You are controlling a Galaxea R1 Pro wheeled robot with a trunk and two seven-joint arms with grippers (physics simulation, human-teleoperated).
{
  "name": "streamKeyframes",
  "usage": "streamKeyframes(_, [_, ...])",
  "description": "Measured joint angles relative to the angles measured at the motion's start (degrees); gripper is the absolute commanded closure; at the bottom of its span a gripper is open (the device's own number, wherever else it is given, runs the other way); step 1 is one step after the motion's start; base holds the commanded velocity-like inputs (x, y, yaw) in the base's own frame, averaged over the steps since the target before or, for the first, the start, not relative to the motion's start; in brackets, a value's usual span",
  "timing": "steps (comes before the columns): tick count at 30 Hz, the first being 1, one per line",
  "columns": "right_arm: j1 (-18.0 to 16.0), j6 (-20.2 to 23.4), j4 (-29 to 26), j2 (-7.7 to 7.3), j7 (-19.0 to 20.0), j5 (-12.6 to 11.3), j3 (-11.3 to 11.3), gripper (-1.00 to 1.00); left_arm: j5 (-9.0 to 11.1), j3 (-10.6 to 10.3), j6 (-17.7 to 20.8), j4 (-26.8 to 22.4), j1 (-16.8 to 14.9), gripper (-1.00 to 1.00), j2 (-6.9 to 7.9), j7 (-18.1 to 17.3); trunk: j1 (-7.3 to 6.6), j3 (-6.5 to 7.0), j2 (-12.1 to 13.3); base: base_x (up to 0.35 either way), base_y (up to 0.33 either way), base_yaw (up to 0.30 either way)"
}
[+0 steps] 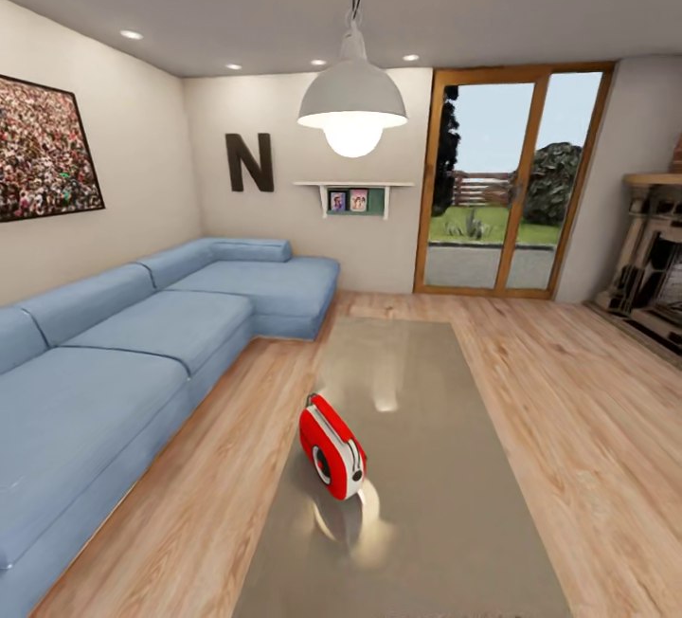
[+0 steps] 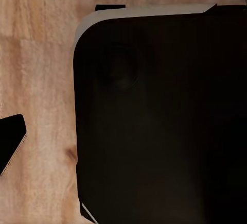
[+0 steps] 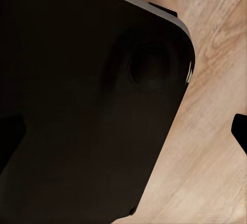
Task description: Turn on the radio receiver that's on the table in the living room.
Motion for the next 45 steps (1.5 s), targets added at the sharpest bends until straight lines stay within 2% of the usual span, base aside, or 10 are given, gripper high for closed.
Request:
streamKeyframes(13, [0.0, 0.0, 0.0, 0.0, -0.02, 0.0, 0.0, -1.0, 0.0, 0.0, 0.0, 0.0, 0.0, -1.0, 0.0, 0.0, 0.0, 0.0, 0.0, 0.0, 0.0, -0.287])
streamKeyframes(20, [0.0, 0.08, 0.0, 0.08, -0.08, 0.0, 0.0, -1.0, 0.0, 0.0, 0.0, 0.0, 0.0, -1.0, 0.0, 0.0, 0.0, 0.0, 0.0, 0.0, 0.072, -0.032])
streamKeyframes(34, [0.0, 0.09, 0.0, 0.09, -0.09, 0.07, 0.07, -1.0, 0.0, 0.01, 0.0, 0.0, 0.0, -1.0, 0.0, 0.0, 0.0, 0.0, 0.0, 0.0, 0.3, -0.001])
streamKeyframes(45, [0.0, 0.09, 0.0, 0.09, -0.09, 0.08, 0.09, -1.0, 0.0, 0.03, 0.0, 0.0, 0.0, -1.0, 0.04, 0.0, 0.0, 0.0, 0.0, 0.074, 0.025, 0.0])
